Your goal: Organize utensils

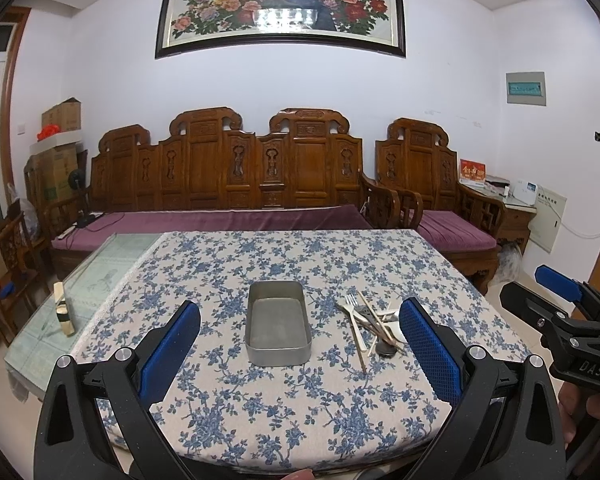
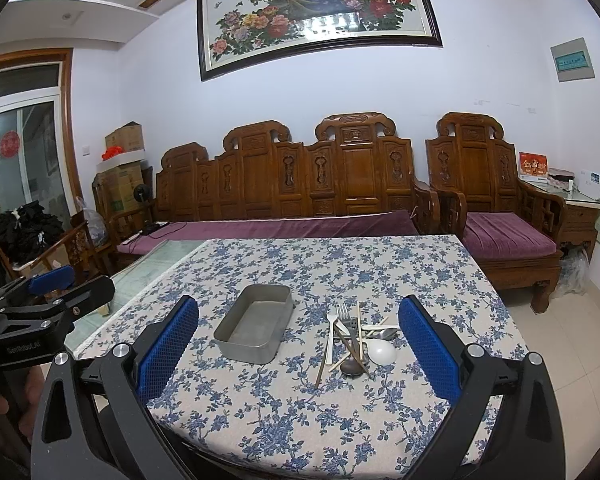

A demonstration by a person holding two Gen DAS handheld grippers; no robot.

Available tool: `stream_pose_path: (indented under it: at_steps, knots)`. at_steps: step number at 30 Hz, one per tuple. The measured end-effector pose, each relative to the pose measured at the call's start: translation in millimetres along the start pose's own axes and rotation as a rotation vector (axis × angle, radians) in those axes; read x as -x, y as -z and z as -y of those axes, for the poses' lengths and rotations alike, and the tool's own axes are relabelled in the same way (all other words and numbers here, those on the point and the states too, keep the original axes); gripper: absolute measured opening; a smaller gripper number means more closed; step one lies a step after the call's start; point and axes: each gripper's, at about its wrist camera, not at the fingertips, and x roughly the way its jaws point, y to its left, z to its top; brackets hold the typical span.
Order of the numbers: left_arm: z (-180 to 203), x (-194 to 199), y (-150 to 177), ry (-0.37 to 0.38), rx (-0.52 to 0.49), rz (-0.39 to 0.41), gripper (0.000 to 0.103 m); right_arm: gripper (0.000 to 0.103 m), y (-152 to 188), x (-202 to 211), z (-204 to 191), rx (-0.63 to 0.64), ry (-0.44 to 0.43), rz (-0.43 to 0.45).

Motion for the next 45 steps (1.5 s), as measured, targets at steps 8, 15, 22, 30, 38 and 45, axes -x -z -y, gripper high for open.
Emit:
stream_pose_path:
  at_steps: [8, 15, 22, 30, 38, 45]
  knots:
    - [2.3, 0.0, 0.2, -0.001, -0.001, 0.001, 0.097, 0.1, 0.1, -0.5, -0.2, 0.0, -0.001, 0.0]
    - [4.1, -1.3, -0.3, -0.001, -0.001, 0.001, 0.097, 0.1, -1.0, 0.9, 2.6, 0.0, -0.001, 0.001]
    - [8.4, -1.7, -1.8, 0.001, -0.003, 0.003, 0.097, 0.1, -2.4, 1.4, 4.6, 0.0, -0.002, 0.001]
    - [9.9, 2.4, -2.6, 0.001, -0.004, 0.004, 0.097, 0.1, -2.1, 1.7, 3.3, 0.0, -0.002, 0.002]
    - [10.0, 2.4, -2.5, 0.002, -0.004, 0.005, 0.097, 0.1, -1.9, 1.8, 3.7, 0.0, -0.003, 0.002]
    - [10.6, 2.7, -2.7, 0.001, -0.005, 0.005, 0.097, 0.1, -2.0, 1.7, 3.7, -0.002, -0.002, 0.002]
